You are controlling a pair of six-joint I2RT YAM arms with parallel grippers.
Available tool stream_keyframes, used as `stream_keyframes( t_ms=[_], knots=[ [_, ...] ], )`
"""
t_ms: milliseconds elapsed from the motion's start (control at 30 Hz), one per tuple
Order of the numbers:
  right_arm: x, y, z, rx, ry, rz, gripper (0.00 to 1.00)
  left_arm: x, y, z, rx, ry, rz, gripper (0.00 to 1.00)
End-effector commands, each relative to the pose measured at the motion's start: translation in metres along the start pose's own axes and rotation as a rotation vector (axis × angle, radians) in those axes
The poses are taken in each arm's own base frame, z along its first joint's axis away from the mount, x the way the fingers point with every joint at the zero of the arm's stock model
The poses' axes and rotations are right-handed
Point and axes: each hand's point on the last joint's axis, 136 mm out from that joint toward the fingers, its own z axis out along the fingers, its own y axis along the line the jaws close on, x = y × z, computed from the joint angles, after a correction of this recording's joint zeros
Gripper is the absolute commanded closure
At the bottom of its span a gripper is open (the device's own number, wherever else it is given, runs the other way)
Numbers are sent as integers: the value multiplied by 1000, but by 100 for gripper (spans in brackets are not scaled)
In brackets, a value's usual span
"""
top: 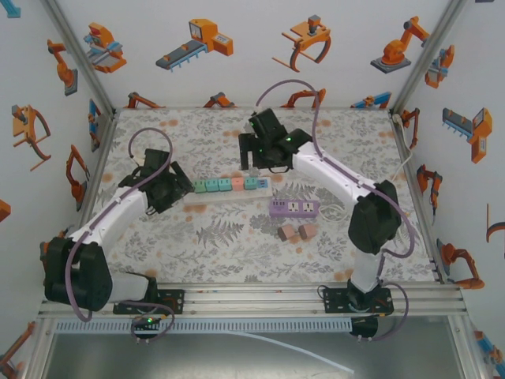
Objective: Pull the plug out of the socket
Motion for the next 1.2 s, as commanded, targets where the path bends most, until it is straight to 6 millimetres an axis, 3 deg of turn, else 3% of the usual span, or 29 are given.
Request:
stream_keyframes(
  t_ms=[0,100,233,433,633,800,1033,1167],
  knots=[
    [3,-16,1,158,11,124,23,-8,-3,4,-2,-11,-13,23],
    [6,-25,8,233,-5,380,22,-7,-2,10,-14,-2,-12,23],
    [31,-41,14,340,10,765,23,-5,-1,17,-20,7,-9,23],
    [60,-49,19,447,55,1114,23,-2,1,27,-38,16,21,24],
    [60,-41,45,433,85,1226,24,6,-8,37,14,58,51,26],
    [65,-36,64,429,108,1259,30,13,-4,45,-11,86,60,31],
    [81,-50,73,501,96,1292,49,22,0,57,-23,115,67,36],
    [88,-51,74,523,108,1314,52,26,4,61,-31,121,71,39]
  ],
)
